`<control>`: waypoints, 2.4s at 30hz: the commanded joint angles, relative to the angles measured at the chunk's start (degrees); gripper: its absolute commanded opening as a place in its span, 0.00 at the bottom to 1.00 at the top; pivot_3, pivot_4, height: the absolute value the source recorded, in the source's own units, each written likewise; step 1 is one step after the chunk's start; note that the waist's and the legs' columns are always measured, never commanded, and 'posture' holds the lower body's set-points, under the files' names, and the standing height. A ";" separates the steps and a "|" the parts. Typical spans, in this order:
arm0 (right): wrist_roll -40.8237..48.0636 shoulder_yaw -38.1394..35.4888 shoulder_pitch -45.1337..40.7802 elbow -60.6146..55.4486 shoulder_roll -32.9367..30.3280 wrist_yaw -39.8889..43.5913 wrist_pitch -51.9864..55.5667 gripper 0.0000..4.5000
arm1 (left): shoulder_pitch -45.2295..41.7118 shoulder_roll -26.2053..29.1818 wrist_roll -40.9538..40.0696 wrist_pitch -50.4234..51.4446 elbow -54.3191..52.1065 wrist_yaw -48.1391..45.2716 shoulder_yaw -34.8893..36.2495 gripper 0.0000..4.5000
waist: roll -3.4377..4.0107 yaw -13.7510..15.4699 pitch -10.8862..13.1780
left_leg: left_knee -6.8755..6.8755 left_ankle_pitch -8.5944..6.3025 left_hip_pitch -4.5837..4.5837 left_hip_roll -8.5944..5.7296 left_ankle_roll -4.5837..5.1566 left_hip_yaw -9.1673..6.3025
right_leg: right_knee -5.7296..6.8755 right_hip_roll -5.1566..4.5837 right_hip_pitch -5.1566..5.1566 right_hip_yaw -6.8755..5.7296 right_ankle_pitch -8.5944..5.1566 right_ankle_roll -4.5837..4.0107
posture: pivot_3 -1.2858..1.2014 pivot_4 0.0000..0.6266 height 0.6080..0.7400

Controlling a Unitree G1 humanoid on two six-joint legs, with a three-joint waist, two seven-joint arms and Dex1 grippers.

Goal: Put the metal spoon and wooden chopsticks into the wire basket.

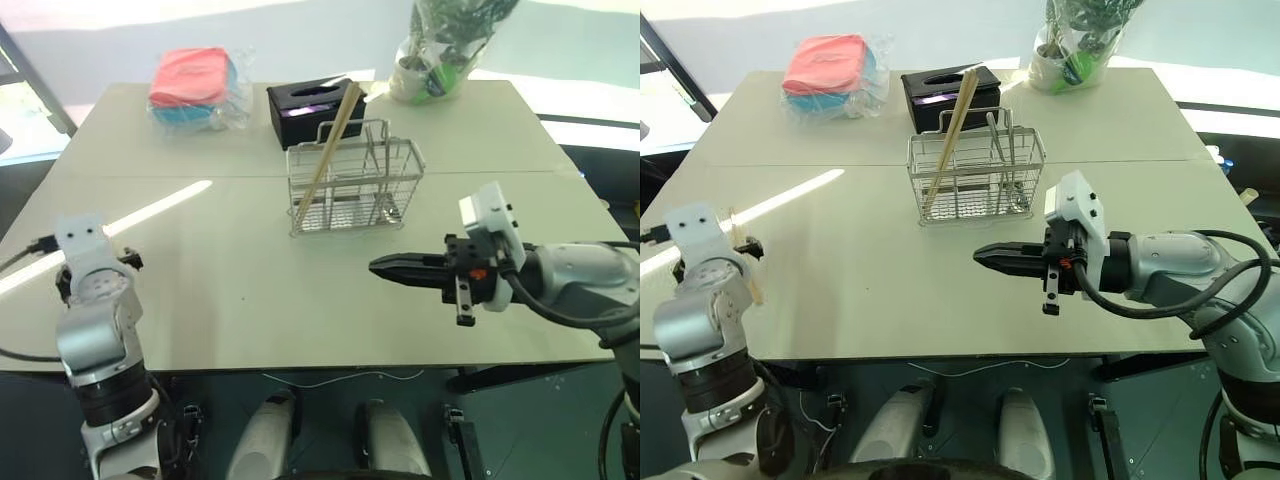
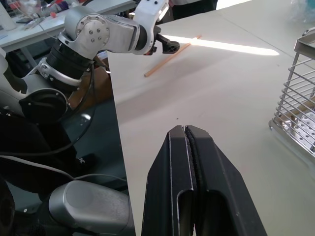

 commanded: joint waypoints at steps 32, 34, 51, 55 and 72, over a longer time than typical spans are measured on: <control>-2.37 -1.52 -1.00 -1.12 1.00 -2.04 -2.16 0.00 | -0.17 -4.59 -7.81 -0.69 8.60 -6.25 6.86 0.99 | 0.10 -0.04 -0.12 | -0.06 -0.05 -0.12 -0.01 0.07 0.02 | -0.58 -0.14 0.11 -0.05 0.02 -0.05 | 0.52 0.24 1.00; -2.73 -1.60 -1.02 -0.75 0.95 -1.87 -2.38 0.00 | 0.82 -4.73 -8.20 -0.49 8.29 -6.68 7.59 0.99 | 0.21 -0.10 -0.21 | -0.06 -0.05 -0.12 -0.01 0.08 0.03 | -0.58 -0.13 0.12 -0.05 0.02 -0.05 | 0.52 0.24 1.00; -4.89 -2.21 -2.53 1.50 1.10 -1.37 -2.63 0.00 | 2.69 -2.76 -8.05 -0.51 7.98 -5.76 8.90 0.01 | 0.58 -0.23 -0.49 | -0.12 -0.09 0.01 0.01 0.13 0.14 | -0.61 -0.14 0.16 0.07 0.01 -0.06 | 0.52 0.24 1.00; -5.36 -2.24 -2.42 1.79 1.11 -1.18 -2.80 0.00 | 2.29 -2.66 -7.98 -0.31 8.20 -5.19 9.25 0.01 | 0.59 -0.24 -0.50 | -0.13 -0.09 0.03 0.01 0.13 0.14 | -0.61 -0.14 0.16 0.08 0.01 -0.07 | 0.52 0.24 1.00; -8.85 -2.77 -1.02 2.46 6.72 -6.61 -6.00 0.00 | -25.25 9.81 -11.48 -47.14 34.00 -26.61 -5.58 0.01 | 0.14 1.48 -0.44 | -0.04 -0.07 -0.58 -0.07 0.14 0.12 | -0.82 -0.13 -0.42 -0.08 0.21 -0.11 | 0.52 0.24 1.00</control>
